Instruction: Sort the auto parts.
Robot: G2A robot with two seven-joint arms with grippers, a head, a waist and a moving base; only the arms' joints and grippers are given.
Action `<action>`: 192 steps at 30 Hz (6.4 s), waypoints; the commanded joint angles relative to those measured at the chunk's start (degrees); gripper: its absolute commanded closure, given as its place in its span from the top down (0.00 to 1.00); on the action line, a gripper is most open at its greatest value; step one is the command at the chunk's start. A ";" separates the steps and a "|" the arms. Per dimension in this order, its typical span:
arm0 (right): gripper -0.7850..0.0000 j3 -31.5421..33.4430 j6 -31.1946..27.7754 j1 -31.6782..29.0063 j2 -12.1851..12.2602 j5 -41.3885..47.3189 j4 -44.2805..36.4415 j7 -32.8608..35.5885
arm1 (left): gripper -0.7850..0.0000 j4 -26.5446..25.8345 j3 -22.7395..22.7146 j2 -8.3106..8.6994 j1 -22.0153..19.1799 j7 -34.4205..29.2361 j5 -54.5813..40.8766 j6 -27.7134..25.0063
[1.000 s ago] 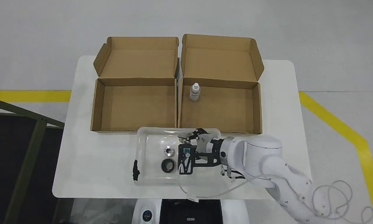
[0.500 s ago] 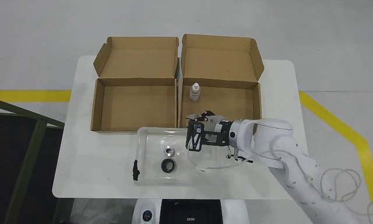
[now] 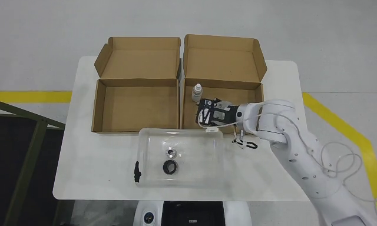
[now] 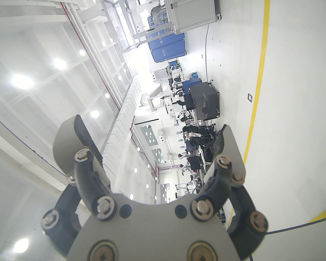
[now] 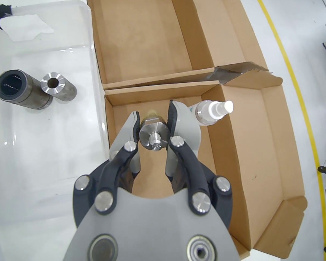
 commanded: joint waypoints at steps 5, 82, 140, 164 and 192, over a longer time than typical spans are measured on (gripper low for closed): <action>0.00 -1.33 1.62 2.98 -0.52 -0.09 5.28 0.05 | 1.00 0.00 0.00 0.00 0.00 0.00 0.00 0.00; 0.61 1.32 5.07 -7.48 0.06 -5.87 -10.10 -1.23 | 1.00 0.00 0.00 0.00 0.00 0.00 0.00 0.00; 0.49 -17.15 4.66 -5.79 -3.93 -12.31 1.32 -5.62 | 1.00 0.00 0.00 0.00 0.00 0.00 0.00 0.00; 0.45 -23.39 4.73 0.50 -8.00 -10.57 9.30 -4.63 | 1.00 0.00 0.00 0.00 0.00 0.00 0.00 0.00; 0.00 -16.47 1.93 -2.74 -6.80 -8.28 -1.21 -7.91 | 1.00 0.00 0.00 0.00 0.00 0.00 0.00 0.00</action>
